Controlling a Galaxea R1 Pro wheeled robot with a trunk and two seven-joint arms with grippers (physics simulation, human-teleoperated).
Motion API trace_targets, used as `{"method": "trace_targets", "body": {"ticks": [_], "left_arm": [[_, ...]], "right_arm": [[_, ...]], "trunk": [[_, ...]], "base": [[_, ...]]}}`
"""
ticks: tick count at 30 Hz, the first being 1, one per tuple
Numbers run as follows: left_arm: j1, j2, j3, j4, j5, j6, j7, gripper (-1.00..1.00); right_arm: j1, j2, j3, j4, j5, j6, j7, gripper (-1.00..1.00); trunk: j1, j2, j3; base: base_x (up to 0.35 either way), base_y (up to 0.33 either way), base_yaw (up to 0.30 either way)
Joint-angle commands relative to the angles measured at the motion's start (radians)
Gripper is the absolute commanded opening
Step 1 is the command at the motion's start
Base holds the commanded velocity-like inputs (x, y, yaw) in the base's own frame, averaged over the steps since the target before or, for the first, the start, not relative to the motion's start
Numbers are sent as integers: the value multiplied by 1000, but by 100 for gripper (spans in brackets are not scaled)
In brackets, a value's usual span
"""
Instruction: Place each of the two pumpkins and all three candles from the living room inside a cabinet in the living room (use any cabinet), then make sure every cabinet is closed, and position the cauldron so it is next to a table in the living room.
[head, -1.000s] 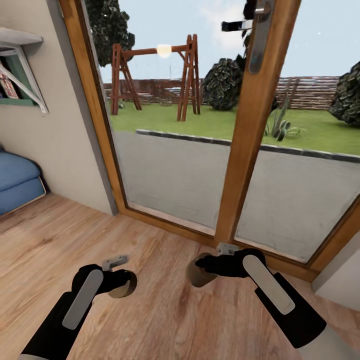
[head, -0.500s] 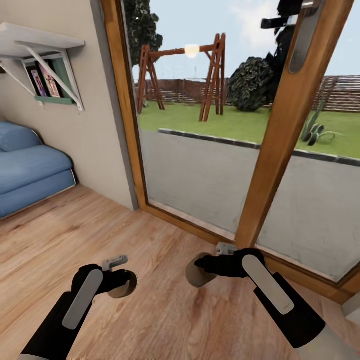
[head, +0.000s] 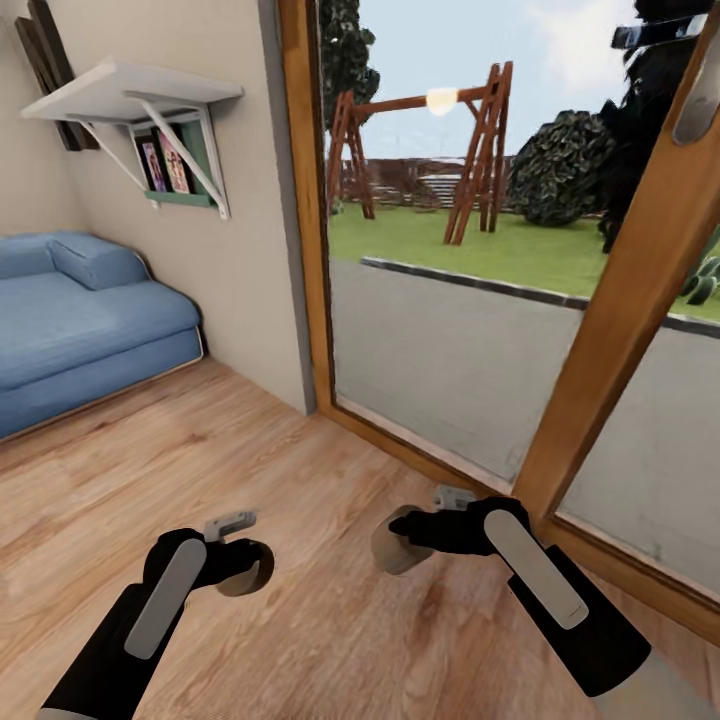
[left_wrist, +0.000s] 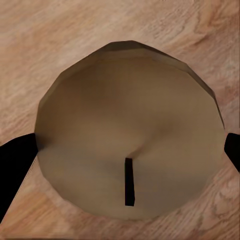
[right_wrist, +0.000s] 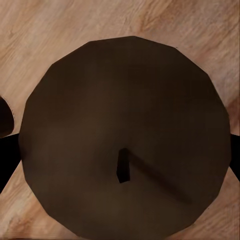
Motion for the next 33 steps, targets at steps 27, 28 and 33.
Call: {"method": "trace_targets", "body": {"ticks": [27,28,33], "left_arm": [[-1,1,8,-1,9,0,11,-100],[-1,1,8,-1,9,0,11,-100],[-1,1,9,-1,9,0,11,-100]], "right_arm": [[-1,-1,1,0,-11,-2,-10,-100],[-1,-1,1,-1,-11,-2,-10,-100],[-1,-1,1,-1,-12,-2,-10,-100]], "trunk": [[0,0,-1],[0,0,-1],[0,0,-1]], "base": [[0,0,287],[0,0,287],[0,0,287]]}}
